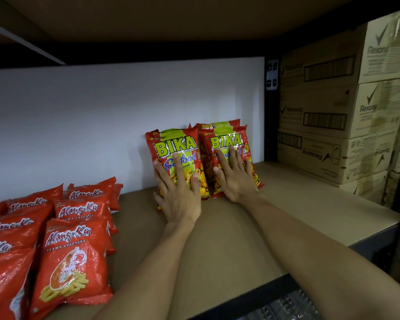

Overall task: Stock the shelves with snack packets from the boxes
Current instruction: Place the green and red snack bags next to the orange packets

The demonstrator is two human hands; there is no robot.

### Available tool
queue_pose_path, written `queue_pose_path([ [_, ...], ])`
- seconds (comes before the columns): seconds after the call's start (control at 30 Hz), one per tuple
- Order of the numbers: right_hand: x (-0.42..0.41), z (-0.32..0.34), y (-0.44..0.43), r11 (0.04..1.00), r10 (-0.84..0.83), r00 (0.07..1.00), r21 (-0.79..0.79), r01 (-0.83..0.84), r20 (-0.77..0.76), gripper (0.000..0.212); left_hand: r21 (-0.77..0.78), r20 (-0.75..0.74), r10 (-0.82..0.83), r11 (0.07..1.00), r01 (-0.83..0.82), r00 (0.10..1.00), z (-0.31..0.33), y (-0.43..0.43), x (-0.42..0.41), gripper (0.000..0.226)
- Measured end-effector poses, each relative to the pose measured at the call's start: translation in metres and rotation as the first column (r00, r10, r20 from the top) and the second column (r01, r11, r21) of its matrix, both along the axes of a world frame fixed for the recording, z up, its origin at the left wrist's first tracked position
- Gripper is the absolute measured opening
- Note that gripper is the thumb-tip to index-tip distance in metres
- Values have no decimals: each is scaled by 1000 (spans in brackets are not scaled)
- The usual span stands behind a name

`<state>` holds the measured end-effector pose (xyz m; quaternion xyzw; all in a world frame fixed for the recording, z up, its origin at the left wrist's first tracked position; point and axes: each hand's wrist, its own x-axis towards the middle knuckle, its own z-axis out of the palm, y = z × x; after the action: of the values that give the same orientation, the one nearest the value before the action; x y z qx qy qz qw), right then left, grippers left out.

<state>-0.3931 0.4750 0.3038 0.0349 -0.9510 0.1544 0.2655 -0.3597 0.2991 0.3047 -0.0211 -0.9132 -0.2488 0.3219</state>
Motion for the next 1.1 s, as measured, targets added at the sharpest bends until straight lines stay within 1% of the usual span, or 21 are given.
queue_pose_path([
  [0.07,3,1,-1,1000,-5,1000,-7,5,-25,60,-24,-26,23,999,-23,999,0,0,1,73],
  [0.17,6,2,-1,1000,-6,999,-20,5,-42,61,-17,-68,57,998,-58,996,1,0,2,74],
  [0.3,5,0,-1,999,-7,999,-32,6,-33,62,4,-81,58,998,-57,995,2,1,3,74],
  [0.47,12,4,-1,996,-16,997,-85,10,-72,66,39,-99,59,998,-55,993,4,0,4,75],
  [0.87,19,7,-1,993,-75,990,-96,64,-122,72,91,-151,82,993,-69,985,5,-1,5,75],
  [1.1,43,11,0,995,-89,985,-67,80,-146,73,120,-184,89,990,-68,979,6,-5,9,72],
])
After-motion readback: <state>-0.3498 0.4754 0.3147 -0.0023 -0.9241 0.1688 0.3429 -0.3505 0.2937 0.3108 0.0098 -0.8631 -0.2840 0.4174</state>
